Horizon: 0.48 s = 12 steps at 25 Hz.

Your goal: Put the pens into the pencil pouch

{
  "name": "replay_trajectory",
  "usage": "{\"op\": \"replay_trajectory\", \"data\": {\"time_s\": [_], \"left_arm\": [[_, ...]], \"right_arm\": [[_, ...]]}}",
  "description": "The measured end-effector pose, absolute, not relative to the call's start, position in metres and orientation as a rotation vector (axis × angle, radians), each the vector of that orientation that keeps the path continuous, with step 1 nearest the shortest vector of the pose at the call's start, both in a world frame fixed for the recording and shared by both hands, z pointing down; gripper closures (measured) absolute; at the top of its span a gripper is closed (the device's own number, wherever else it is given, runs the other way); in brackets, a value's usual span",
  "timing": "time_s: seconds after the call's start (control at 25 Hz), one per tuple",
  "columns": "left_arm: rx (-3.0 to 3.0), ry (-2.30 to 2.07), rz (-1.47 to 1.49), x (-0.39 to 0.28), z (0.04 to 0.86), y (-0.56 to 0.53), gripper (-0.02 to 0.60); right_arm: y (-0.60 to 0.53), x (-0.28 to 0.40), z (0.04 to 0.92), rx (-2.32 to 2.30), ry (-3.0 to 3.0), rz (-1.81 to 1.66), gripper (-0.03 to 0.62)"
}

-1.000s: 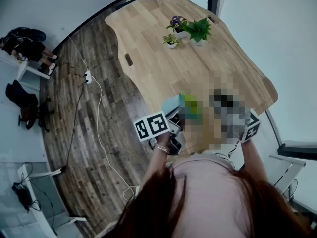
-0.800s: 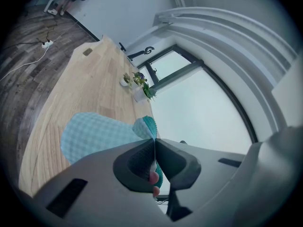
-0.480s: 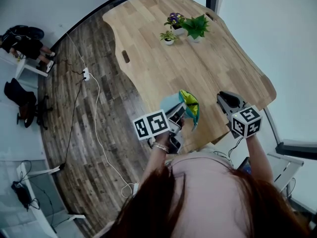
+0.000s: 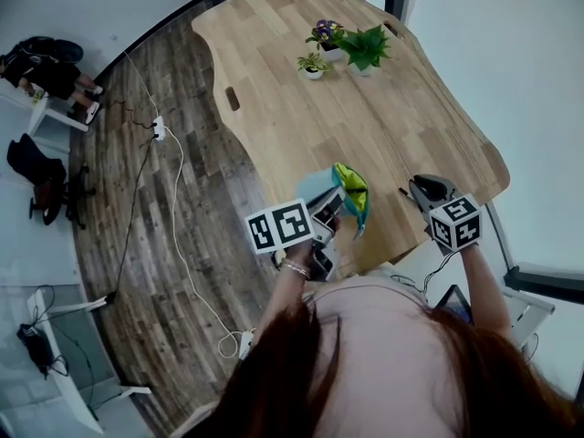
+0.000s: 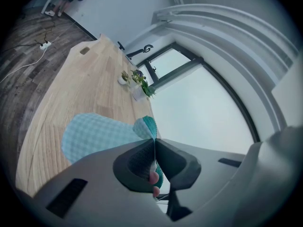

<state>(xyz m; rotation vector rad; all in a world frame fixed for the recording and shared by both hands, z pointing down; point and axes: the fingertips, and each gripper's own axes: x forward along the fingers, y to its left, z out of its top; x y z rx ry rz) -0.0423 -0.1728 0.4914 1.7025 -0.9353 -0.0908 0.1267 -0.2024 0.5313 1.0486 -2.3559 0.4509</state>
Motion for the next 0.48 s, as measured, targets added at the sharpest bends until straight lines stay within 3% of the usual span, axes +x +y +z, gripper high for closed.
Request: {"op": "replay_trajectory", "data": {"time_s": [0.48], "left_arm": [[1.683, -0.936, -0.071, -0.044, 0.497, -0.17, 0.574]], "right_arm": [[-0.2, 0.124, 0.588, 0.837, -2.217, 0.499, 0.54]]}}
